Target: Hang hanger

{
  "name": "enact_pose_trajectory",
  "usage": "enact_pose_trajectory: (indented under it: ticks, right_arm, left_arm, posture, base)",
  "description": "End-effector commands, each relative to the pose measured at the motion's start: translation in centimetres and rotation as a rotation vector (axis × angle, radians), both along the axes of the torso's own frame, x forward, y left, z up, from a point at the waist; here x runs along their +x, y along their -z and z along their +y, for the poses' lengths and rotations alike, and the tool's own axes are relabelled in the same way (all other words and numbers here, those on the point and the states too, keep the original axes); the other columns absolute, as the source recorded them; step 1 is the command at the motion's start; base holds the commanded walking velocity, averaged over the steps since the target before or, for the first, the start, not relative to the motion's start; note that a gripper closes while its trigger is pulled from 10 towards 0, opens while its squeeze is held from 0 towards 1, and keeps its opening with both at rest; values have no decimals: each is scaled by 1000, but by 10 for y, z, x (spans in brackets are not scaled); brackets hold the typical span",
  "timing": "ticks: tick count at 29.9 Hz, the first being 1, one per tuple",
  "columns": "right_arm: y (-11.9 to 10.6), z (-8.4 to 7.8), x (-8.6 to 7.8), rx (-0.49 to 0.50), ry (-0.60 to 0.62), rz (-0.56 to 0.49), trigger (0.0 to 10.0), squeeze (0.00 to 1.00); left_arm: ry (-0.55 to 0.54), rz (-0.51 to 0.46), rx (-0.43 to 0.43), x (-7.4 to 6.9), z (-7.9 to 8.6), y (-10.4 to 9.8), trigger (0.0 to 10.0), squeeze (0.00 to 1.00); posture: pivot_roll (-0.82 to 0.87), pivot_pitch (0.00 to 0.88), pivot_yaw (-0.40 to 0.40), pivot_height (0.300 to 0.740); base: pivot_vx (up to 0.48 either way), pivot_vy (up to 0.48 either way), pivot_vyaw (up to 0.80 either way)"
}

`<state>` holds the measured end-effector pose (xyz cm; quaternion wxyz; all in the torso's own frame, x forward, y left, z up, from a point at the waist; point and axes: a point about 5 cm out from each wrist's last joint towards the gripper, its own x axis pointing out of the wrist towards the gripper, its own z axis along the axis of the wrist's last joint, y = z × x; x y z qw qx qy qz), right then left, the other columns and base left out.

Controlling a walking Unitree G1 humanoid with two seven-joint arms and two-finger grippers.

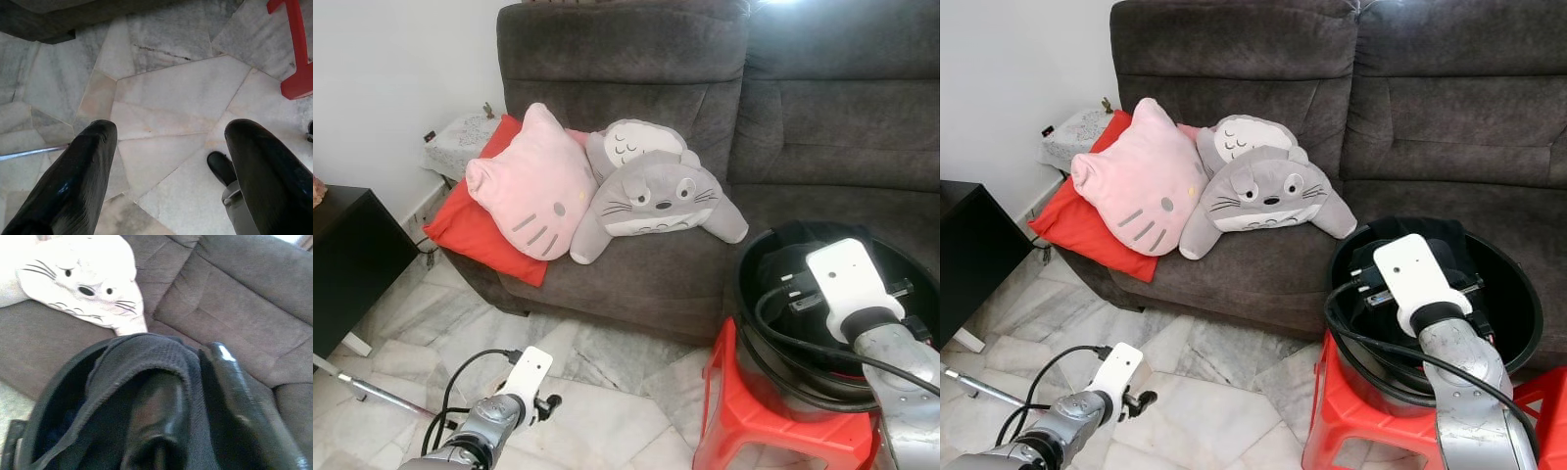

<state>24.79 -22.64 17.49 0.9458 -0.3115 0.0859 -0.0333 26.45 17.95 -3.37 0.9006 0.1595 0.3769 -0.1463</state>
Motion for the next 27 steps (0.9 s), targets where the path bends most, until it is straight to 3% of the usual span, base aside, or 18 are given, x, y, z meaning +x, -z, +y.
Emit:
enact_pose_trajectory:
  ticks: [1, 6, 7, 9, 10, 12, 16, 17, 20, 21, 27]
  right_arm:
    - [-6, 3, 0, -29, -2, -36, 10000, 0]
    - [-1, 1, -4, -32, 38, -28, 10000, 0]
    - [3, 3, -7, -13, 31, -10, 10000, 196]
    - [4, 4, -7, -6, 28, -7, 10000, 196]
    - [3, 4, -7, 8, 27, -8, 10000, 996]
    - [3, 4, -7, 14, 27, -11, 10000, 1000]
    - [-2, 3, -6, -20, 33, -38, 10000, 1000]
    - [-5, 1, -5, -49, 39, -57, 10000, 537]
    - [-5, 1, -5, -49, 39, -57, 10000, 537]
    - [-8, 0, -4, -77, 47, -74, 10000, 0]
    - [-19, -9, -6, -189, 112, -138, 10000, 0]
  left_arm:
    - [0, 15, 23, -2, 6, 1, 10000, 0]
    - [2, 16, 23, -1, 6, 0, 10000, 0]
    - [3, 17, 23, -1, 6, 0, 10000, 0]
    - [3, 17, 23, -1, 6, 0, 10000, 0]
    - [3, 17, 23, -1, 6, 0, 10000, 0]
    - [3, 17, 22, -1, 6, 0, 10000, 0]
    - [3, 16, 22, -1, 6, 0, 10000, 0]
    - [3, 17, 21, -1, 6, 0, 10000, 0]
    - [3, 17, 21, -1, 6, 0, 10000, 0]
    - [3, 17, 21, -1, 5, 0, 10000, 0]
    - [4, 19, 20, -1, 5, 0, 10000, 0]
  posture:
    - [-291, 0, 134, 740]
    - [-292, 0, 135, 740]
    - [-294, 0, 135, 740]
    - [-294, 0, 135, 740]
    - [-294, 0, 135, 740]
    - [-294, 0, 135, 740]
    - [-294, 0, 133, 740]
    - [-294, 0, 133, 740]
    - [-294, 0, 133, 740]
    - [-293, 0, 132, 740]
    - [-296, 0, 133, 740]
  base:
    - [0, 0, 0]
    - [0, 0, 0]
    - [0, 0, 0]
    - [0, 0, 0]
    - [0, 0, 0]
    - [0, 0, 0]
    - [0, 0, 0]
    - [0, 0, 0]
    - [0, 0, 0]
    - [0, 0, 0]
    - [0, 0, 0]
